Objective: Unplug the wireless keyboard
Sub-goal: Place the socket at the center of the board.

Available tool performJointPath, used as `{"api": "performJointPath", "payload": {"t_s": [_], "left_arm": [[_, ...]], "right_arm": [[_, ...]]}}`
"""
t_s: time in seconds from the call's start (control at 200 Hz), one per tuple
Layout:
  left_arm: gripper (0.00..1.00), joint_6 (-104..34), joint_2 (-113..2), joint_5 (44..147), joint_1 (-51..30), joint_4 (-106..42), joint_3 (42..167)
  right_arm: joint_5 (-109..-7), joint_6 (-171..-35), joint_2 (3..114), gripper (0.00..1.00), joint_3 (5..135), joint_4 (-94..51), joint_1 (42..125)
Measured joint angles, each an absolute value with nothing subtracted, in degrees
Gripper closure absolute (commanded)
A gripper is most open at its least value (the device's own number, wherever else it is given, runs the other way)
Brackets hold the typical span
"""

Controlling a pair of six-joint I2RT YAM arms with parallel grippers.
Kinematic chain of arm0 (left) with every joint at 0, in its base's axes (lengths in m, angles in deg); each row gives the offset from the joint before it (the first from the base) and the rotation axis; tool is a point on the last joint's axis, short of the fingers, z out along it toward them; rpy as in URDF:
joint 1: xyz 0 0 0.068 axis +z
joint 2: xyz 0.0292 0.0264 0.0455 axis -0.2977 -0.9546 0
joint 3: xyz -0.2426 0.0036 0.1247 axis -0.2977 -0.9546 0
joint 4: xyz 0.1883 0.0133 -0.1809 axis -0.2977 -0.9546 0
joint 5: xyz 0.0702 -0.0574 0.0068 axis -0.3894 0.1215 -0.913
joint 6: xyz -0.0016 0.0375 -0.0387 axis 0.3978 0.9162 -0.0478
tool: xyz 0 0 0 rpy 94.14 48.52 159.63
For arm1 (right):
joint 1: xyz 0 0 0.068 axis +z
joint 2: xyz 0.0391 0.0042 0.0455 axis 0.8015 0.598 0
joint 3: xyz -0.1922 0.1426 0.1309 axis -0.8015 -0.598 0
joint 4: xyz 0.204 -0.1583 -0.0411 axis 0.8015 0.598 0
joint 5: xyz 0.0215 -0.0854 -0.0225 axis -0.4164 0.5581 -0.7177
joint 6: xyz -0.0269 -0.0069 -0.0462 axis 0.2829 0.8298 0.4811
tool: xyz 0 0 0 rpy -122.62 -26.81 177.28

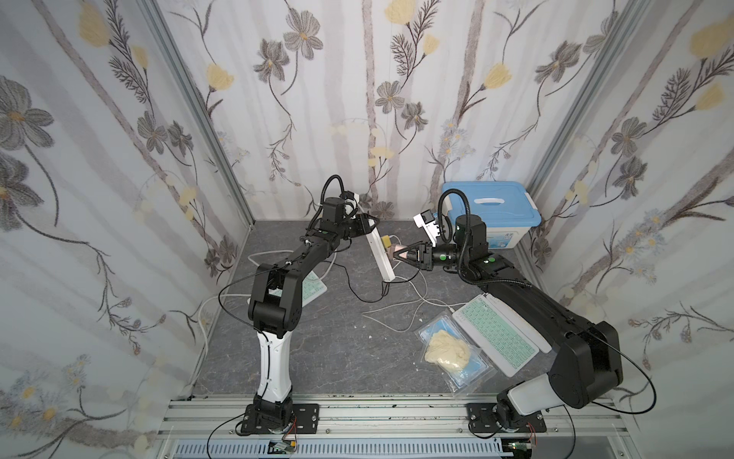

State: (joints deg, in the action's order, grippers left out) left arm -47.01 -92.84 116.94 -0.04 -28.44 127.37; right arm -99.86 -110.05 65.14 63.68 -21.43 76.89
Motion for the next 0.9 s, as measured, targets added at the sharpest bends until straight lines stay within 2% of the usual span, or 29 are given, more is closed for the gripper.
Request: {"api": "performJointPath", "payload": {"t_s": [0.525, 0.899], "left_arm": [[1.0, -53.31, -106.98, 118.14, 2.78, -25.71, 139.33], [1.0, -55.67, -115.11, 119.78, 1.79, -27.93, 147.52]], "right_arm": [[-98.59, -110.05, 65.95, 1.0, 62.74, -21.22, 77.28], [-98.55, -110.05, 67.79, 1.0, 62.28, -21.26, 77.92]]}}
